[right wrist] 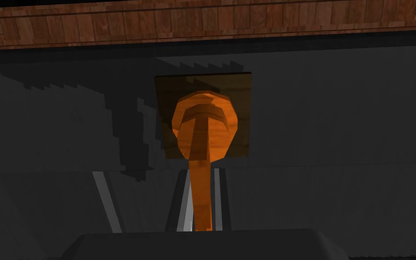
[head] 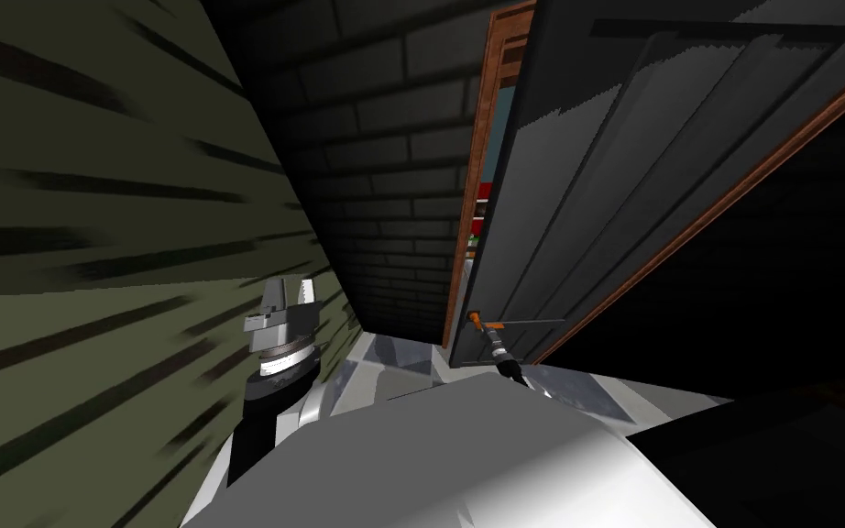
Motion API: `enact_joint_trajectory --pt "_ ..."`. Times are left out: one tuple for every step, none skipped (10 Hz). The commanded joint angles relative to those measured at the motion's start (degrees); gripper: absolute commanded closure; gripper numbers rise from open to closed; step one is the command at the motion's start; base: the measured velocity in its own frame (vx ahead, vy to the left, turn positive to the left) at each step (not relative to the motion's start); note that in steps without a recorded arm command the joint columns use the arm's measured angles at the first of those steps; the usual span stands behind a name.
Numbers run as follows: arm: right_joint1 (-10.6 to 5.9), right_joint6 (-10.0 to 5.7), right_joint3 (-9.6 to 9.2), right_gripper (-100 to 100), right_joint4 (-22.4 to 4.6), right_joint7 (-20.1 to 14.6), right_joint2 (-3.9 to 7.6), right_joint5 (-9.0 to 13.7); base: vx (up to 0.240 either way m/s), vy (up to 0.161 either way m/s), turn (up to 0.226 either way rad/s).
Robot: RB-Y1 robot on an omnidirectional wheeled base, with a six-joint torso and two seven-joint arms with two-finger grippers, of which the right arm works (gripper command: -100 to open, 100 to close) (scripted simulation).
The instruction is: Pull the door open
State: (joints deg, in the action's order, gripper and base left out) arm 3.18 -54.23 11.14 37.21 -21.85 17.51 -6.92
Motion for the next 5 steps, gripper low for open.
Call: enact_joint_trajectory --pt "0.0 0.0 0.0 100 0.0 0.0 0.0 0.0 -0.093 -0.017 0.029" --pt "0.68 -0.68 -0.36 100 0.0 -0.7 0.26 -0.4 -0.155 -0.008 0.156" --pt "0.99 -1.0 -0.46 100 0.1 -1.0 0.45 -0.5 -0.216 -0.048 0.17" --pt "1.34 -1.35 -0.57 100 0.3 -1.3 0.67 -0.7 -0.204 -0.102 0.156" --pt "1.72 -1.74 -0.69 100 0.4 -1.6 0.91 -0.8 -0.24 -0.09 0.194"
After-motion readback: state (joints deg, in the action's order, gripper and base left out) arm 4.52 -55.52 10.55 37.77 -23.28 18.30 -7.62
